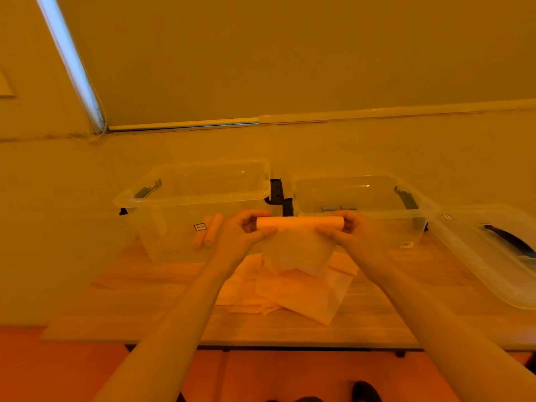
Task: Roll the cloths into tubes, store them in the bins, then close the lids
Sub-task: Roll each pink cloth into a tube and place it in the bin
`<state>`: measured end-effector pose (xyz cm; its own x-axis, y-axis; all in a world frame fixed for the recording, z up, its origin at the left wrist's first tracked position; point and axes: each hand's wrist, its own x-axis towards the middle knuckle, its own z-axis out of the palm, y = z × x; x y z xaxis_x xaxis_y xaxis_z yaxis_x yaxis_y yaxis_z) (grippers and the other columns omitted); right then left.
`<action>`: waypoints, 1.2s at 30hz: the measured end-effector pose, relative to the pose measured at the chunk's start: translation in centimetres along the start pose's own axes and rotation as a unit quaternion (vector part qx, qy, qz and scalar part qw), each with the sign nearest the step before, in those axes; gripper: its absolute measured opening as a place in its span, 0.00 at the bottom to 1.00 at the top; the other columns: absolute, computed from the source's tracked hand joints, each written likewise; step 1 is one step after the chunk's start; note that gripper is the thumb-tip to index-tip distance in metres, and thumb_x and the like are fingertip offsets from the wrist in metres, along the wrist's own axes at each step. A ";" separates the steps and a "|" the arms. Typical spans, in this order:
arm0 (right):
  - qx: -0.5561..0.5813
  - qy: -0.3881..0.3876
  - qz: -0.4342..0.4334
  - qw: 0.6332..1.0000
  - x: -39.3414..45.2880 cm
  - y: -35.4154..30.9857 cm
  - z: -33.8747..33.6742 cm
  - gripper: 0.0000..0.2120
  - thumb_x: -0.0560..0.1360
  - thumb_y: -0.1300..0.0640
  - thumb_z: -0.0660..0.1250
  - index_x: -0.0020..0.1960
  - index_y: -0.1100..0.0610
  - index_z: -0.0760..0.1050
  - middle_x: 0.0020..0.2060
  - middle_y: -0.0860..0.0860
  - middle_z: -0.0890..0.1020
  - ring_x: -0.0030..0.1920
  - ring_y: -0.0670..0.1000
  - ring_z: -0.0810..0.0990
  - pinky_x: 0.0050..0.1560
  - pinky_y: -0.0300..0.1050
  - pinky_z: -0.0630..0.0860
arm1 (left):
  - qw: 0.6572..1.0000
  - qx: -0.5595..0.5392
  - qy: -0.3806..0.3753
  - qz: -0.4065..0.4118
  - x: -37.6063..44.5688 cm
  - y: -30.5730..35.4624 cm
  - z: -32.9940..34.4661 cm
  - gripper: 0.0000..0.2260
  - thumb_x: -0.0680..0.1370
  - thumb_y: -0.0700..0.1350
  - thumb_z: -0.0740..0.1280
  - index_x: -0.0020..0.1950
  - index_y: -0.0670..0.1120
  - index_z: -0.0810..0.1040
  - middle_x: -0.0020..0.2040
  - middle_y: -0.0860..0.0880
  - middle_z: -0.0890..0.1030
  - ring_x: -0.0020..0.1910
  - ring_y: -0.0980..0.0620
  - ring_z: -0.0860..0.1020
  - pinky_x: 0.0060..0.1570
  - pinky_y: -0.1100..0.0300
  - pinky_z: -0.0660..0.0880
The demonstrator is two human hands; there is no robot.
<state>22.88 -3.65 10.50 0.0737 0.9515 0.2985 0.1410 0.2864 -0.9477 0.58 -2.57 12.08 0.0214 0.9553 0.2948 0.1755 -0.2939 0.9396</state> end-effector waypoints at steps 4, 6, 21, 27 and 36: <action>-0.001 0.016 -0.009 1.000 0.2 0.2 -0.2 0.14 0.72 0.60 0.73 0.55 0.56 0.76 0.49 0.49 0.81 0.48 0.46 0.80 0.41 0.37 0.79 | 1.000 0.002 0.007 -0.002 0.0 0.0 0.1 0.09 0.72 0.41 0.73 0.50 0.53 0.80 0.46 0.58 0.81 0.41 0.67 0.79 0.35 0.72 0.75; 0.006 0.017 -0.012 1.000 0.2 0.2 -0.3 0.14 0.71 0.60 0.74 0.55 0.57 0.76 0.50 0.50 0.81 0.49 0.46 0.80 0.40 0.36 0.78 | 1.000 0.011 0.015 0.003 0.0 0.0 0.2 0.08 0.74 0.42 0.71 0.49 0.53 0.79 0.45 0.58 0.81 0.40 0.68 0.79 0.34 0.72 0.75; -0.003 0.015 -0.016 1.000 0.5 0.8 -0.4 0.12 0.70 0.61 0.74 0.53 0.58 0.77 0.50 0.48 0.80 0.50 0.46 0.80 0.38 0.36 0.79 | 1.000 0.018 0.009 0.002 -0.2 0.1 0.4 0.09 0.72 0.43 0.73 0.48 0.54 0.80 0.47 0.59 0.80 0.43 0.65 0.78 0.35 0.74 0.74; -0.009 0.008 -0.022 1.000 0.5 1.0 -0.6 0.12 0.71 0.61 0.73 0.53 0.56 0.78 0.49 0.48 0.80 0.48 0.45 0.80 0.39 0.33 0.79 | 0.999 0.029 0.008 0.011 -0.4 -0.2 0.6 0.08 0.74 0.42 0.72 0.49 0.54 0.79 0.47 0.60 0.78 0.45 0.64 0.76 0.36 0.76 0.73; -0.005 0.006 -0.018 1.000 0.2 1.1 -0.4 0.15 0.70 0.61 0.74 0.55 0.52 0.76 0.51 0.45 0.78 0.50 0.45 0.78 0.38 0.34 0.79 | 1.000 0.021 -0.004 0.006 -0.4 0.0 0.6 0.08 0.74 0.41 0.71 0.51 0.51 0.79 0.47 0.59 0.79 0.43 0.65 0.77 0.36 0.75 0.74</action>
<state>23.49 -3.22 9.61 0.0804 0.9390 0.3344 0.1529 0.3199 -0.9351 1.19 -2.95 11.85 0.0308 0.9518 0.3051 0.2156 -0.3044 0.9278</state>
